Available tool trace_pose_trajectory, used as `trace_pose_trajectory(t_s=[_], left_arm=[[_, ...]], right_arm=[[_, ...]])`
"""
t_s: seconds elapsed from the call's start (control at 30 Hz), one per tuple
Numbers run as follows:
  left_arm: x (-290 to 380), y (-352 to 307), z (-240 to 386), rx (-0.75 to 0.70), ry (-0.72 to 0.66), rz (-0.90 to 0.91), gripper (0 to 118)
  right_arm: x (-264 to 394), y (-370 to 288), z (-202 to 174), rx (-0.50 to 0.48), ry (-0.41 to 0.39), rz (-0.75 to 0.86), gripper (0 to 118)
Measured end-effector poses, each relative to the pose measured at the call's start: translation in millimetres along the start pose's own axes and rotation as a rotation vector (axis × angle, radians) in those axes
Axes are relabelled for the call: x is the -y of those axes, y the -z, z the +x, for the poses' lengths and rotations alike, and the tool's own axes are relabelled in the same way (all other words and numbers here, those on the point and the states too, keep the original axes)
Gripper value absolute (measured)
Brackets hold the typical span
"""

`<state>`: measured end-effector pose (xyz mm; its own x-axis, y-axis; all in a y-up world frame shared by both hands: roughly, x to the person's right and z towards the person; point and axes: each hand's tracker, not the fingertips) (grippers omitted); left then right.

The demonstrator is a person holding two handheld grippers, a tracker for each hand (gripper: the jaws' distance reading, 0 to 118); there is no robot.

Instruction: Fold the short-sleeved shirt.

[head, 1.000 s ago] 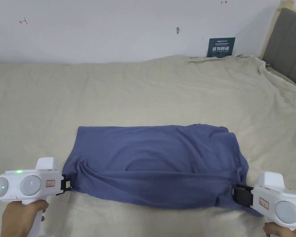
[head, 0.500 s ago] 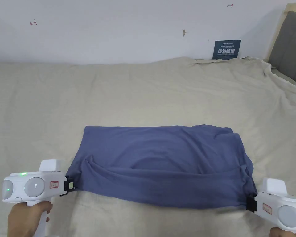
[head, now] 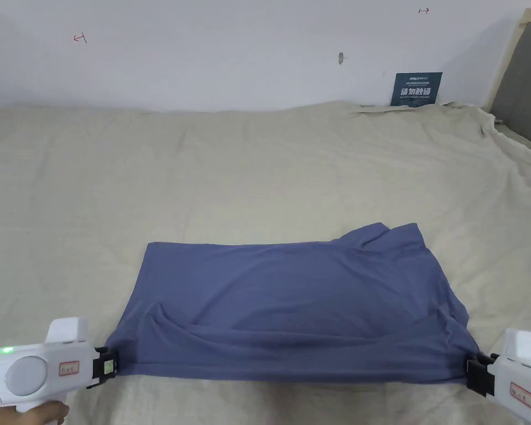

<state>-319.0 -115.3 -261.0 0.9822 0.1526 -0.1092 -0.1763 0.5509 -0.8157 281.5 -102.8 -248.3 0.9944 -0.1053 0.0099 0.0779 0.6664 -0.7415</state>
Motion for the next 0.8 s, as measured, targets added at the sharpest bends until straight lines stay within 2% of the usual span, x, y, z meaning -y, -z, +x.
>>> trace_pose_trajectory(t_s=[0.13,0.4,0.47,0.5,0.53,0.57,0.63,0.67,0.7,0.8], left_arm=[[18,3,-3,-0.005,-0.034,-0.032,4],[34,32,14,-0.092,0.005,-0.079,5],[34,29,20,-0.115,0.014,-0.066,10],[33,29,21,-0.113,0.012,-0.067,17],[32,28,23,-0.123,0.012,-0.07,28],[30,27,24,-0.12,0.021,-0.078,44],[26,24,26,-0.131,0.028,-0.087,95],[24,21,27,-0.132,0.027,-0.088,107],[21,14,28,-0.127,0.02,-0.075,111],[6,-10,33,-0.066,-0.03,0.024,111]], right_arm=[[20,13,-1,0.024,0.007,-0.055,5],[40,41,-4,0.069,0.01,-0.114,5],[36,35,-7,0.077,-0.005,-0.106,11],[34,32,-8,0.085,-0.013,-0.105,18],[30,21,-17,0.093,-0.02,-0.103,34],[27,16,-18,0.093,-0.023,-0.092,47],[18,4,-20,0.066,-0.018,-0.05,70],[13,-3,-22,0.066,-0.017,-0.031,74],[5,-11,-25,0.063,-0.013,0.001,74],[-16,-32,-27,0.035,-0.025,0.107,74]])
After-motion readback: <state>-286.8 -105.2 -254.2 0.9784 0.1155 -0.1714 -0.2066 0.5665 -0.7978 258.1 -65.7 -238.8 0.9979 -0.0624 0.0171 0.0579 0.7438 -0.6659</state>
